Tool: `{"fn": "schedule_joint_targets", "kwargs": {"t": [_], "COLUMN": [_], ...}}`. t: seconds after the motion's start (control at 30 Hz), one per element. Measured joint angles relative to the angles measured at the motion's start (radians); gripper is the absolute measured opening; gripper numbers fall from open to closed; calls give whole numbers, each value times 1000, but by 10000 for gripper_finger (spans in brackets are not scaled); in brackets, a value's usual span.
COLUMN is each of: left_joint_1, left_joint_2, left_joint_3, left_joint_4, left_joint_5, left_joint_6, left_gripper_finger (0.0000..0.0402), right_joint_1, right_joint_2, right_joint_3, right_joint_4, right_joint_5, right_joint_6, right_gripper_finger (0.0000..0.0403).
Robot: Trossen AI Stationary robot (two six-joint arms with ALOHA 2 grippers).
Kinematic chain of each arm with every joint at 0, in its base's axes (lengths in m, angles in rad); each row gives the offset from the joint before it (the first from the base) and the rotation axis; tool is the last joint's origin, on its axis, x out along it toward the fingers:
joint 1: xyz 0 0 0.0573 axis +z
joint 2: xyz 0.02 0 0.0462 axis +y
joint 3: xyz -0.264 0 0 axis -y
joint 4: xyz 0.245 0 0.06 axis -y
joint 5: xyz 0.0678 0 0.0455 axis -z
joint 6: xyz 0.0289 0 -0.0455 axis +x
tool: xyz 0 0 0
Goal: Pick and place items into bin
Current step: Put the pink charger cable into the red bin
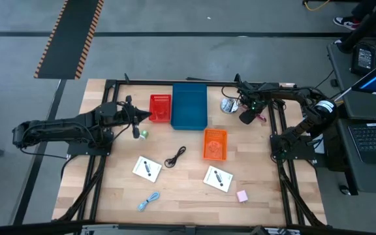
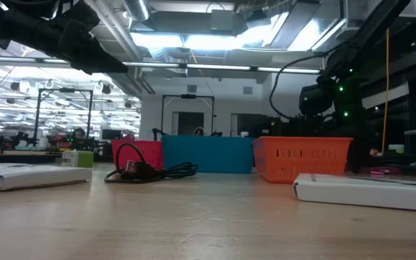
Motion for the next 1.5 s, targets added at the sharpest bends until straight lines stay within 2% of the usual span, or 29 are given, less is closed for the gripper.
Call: {"fn": "schedule_joint_targets", "kwargs": {"t": [0.13,0.4,0.47,0.67,0.8,1.03,1.3,1.5], "left_joint_1": [0,0,0,0,0,0,0,0], "left_joint_2": [0,0,0,0,0,0,0,0], "left_joint_3": [0,0,0,0,0,0,0,0], "left_joint_4": [0,0,0,0,0,0,0,0], "left_joint_5": [0,0,0,0,0,0,0,0], "left_joint_6": [0,0,-1,-2,-1,1,1,1], "left_gripper_finger": [4,4,4,4,4,4,4,4], "right_joint_1": [0,0,0,0,-2,2,21,89], "right_joint_2": [1,2,2,3,8,-13,-165,-318], "right_joint_3": [-1,0,0,9,43,109,182,241], "right_joint_4": [2,-10,-14,-34,-142,-222,-260,-252], "right_joint_5": [-18,-49,-49,-59,-42,-56,-59,-60], "right_joint_6": [-4,-1,0,20,28,30,35,82], "right_gripper_finger": [160,29,10,5,3,2,0,0]}}
